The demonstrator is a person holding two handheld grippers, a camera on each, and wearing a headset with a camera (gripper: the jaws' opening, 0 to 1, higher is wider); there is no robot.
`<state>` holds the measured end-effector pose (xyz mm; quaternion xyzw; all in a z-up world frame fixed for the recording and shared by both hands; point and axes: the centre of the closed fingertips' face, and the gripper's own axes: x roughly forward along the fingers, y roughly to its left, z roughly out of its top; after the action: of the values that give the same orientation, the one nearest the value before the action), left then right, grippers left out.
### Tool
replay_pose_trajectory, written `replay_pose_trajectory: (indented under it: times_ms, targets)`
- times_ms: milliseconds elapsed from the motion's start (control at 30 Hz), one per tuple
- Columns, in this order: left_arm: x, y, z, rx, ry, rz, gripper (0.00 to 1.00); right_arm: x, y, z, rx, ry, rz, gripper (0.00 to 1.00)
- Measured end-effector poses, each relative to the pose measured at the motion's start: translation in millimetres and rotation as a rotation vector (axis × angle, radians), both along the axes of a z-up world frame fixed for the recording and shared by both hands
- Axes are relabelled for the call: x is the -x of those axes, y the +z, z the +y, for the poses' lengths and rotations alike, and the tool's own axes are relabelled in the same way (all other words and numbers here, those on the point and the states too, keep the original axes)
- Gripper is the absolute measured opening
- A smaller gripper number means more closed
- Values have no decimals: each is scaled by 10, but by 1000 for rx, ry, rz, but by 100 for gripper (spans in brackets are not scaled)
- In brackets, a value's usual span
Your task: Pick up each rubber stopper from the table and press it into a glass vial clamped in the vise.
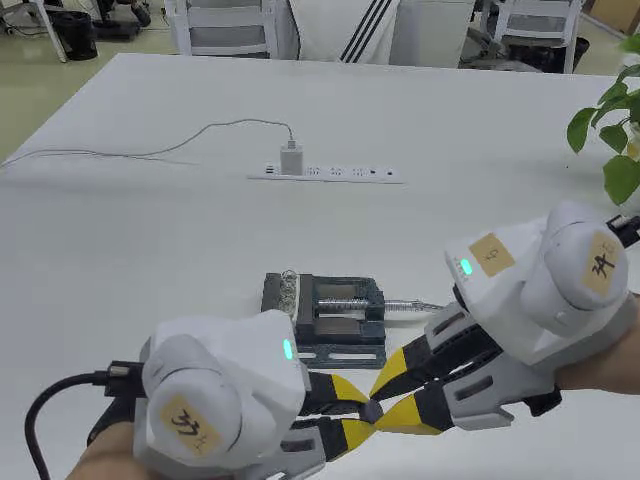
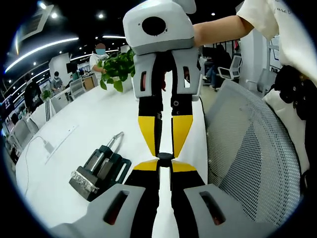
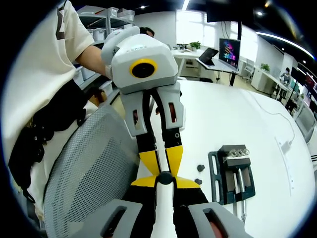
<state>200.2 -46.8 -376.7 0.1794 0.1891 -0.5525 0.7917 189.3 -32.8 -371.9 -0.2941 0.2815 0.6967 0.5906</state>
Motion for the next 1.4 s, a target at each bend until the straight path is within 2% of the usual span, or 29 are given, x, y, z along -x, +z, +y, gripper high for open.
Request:
replay_pose_trajectory:
  times_ms: [133,300,433,600,633,700,733,1133,1200,1267,1400]
  targets:
    - [-2,-1,-7,10,11,13,3,-6,5,-1,2,-2,0,7]
    - [-16,-9,-17,12,21,13,4,-20,-2,-9,9,-6,-1,7]
    - [-19,-11,-29,19,30,28,3,-19,-3,-20,11,26,-25,7]
    - [-1,-6,-63,29,27,43,3,-9,-13,-44,24,33,-27,8]
    - [-2,-11,-62,28,36,59,3,-7,-14,-51,26,39,-33,9]
    - [-5,-4,-72,34,33,55,3,-10,-13,-57,28,38,-35,8]
    - [-4,-2,-74,37,35,63,3,-9,-12,-59,28,39,-34,8]
    - [5,-5,-85,26,16,27,4,-9,-16,-68,30,15,-12,7]
    - [6,-10,-85,26,19,34,4,-11,-21,-66,31,12,-5,7]
    - [-3,-18,-85,22,20,26,5,-15,-21,-65,30,10,-3,7]
    - [-38,-51,-51,21,51,28,15,-23,-12,-59,27,11,-2,7]
